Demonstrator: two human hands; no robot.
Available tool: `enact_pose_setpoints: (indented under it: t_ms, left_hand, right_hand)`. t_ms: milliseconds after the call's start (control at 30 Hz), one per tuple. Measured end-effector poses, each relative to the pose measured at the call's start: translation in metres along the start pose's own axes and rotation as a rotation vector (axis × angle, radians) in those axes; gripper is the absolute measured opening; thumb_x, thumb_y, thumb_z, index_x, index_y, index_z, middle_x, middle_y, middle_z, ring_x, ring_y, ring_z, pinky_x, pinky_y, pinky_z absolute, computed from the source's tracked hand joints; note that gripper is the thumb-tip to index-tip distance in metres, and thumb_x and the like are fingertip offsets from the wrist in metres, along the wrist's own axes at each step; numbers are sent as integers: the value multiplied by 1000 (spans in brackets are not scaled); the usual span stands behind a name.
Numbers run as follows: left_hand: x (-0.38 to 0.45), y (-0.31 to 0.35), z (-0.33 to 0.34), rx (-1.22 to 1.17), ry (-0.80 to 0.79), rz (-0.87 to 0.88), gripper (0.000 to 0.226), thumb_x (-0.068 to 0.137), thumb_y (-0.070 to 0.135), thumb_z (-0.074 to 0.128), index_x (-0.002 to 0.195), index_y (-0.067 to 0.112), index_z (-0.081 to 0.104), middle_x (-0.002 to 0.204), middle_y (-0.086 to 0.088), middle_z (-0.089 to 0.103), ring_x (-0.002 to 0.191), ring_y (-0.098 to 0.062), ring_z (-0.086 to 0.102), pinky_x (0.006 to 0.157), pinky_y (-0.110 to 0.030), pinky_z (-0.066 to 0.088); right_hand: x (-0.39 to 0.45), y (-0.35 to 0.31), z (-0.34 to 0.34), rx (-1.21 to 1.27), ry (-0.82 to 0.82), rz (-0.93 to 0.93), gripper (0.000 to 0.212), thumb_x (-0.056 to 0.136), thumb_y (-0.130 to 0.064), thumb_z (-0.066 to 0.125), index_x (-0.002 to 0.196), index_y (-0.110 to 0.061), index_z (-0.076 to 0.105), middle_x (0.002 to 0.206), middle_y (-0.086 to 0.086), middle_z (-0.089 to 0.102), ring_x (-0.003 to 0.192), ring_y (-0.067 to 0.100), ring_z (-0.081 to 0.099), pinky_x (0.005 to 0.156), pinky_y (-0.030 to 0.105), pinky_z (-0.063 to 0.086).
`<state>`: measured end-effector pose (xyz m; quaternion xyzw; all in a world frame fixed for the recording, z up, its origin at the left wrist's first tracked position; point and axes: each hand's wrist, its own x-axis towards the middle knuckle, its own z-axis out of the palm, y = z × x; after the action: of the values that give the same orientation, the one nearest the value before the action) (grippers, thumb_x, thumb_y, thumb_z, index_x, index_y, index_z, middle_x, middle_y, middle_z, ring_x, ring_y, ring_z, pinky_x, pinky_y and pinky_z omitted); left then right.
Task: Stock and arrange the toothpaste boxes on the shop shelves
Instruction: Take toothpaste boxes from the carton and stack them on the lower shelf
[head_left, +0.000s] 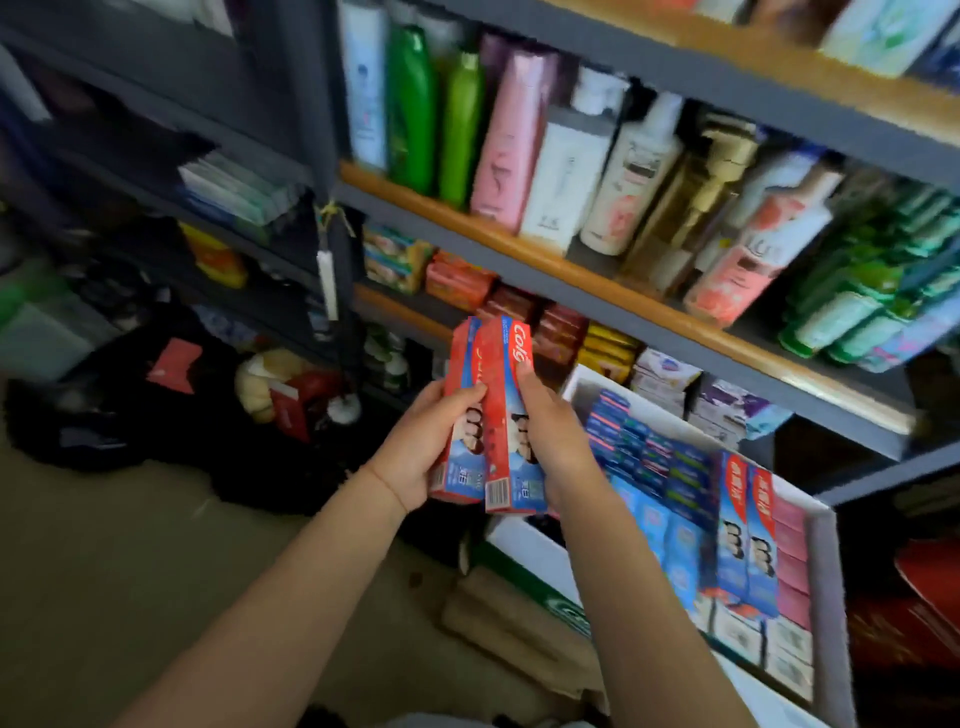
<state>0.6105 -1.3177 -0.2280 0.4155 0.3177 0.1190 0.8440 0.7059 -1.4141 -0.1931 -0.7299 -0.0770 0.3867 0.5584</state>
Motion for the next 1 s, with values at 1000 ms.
enact_pose_setpoints:
  t_ms: [1000]
  left_hand:
    - [128, 247, -383, -8, 403, 58, 36, 87, 11, 72, 121, 3, 63, 107, -17, 74, 94, -37, 72, 78, -44, 60]
  right_hand:
    - [236, -100, 432, -351, -372, -34, 34, 90, -42, 68, 110, -15, 66, 95, -5, 74, 75, 7, 72, 65, 23, 55]
